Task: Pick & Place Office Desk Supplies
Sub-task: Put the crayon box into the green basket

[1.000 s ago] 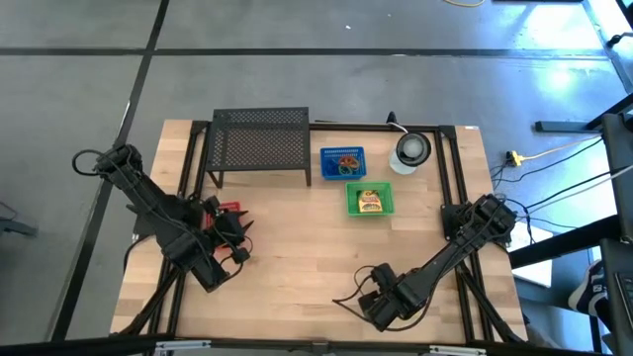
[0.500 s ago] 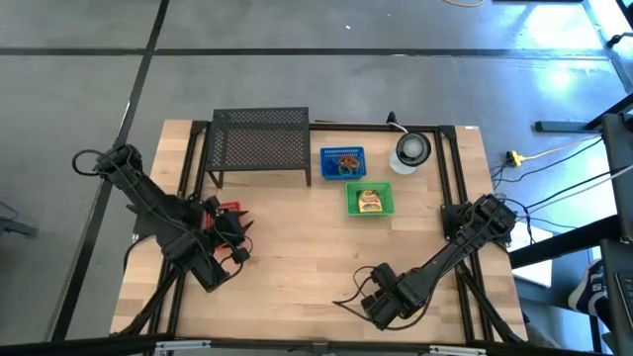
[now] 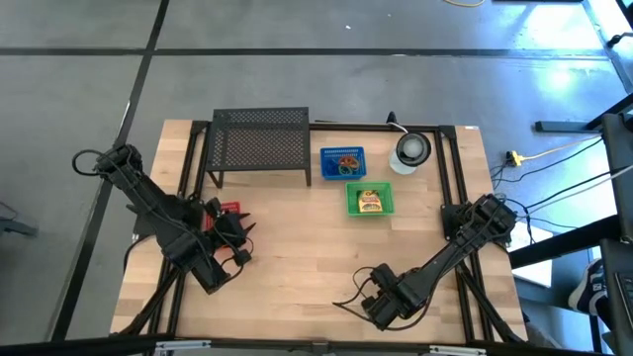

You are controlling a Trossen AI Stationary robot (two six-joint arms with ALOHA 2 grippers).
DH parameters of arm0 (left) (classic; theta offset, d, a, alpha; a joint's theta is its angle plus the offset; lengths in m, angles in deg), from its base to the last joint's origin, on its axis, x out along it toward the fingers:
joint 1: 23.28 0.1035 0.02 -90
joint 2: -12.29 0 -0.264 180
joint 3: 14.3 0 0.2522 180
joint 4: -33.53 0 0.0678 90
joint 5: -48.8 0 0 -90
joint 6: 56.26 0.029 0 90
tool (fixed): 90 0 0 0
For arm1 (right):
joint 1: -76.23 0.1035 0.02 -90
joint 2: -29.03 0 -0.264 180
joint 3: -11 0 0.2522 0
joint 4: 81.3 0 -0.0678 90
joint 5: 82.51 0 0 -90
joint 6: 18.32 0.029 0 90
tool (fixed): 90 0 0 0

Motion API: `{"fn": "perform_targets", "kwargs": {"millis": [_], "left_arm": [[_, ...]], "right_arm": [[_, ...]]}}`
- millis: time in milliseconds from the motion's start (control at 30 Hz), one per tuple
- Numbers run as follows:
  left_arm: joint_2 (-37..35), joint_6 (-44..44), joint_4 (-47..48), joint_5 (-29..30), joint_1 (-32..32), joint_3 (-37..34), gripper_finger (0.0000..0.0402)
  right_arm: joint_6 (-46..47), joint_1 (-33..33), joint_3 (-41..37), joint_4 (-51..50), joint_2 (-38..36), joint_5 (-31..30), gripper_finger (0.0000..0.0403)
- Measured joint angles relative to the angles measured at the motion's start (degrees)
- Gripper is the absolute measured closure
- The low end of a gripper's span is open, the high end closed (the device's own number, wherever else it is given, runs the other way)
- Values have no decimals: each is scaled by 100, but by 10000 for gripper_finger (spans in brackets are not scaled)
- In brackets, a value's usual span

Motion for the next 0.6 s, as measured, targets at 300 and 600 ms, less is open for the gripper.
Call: {"fn": "perform_targets", "kwargs": {"millis": [300, 600], "left_arm": [[0, 146, -8, 0, -1, -2, 272], [44, 679, -463, 13, -1, -76, 272]], "right_arm": [[-894, 146, 1148, -263, -160, -1335, 399], [-2477, 213, 2418, -327, -182, -3026, 399]]}}
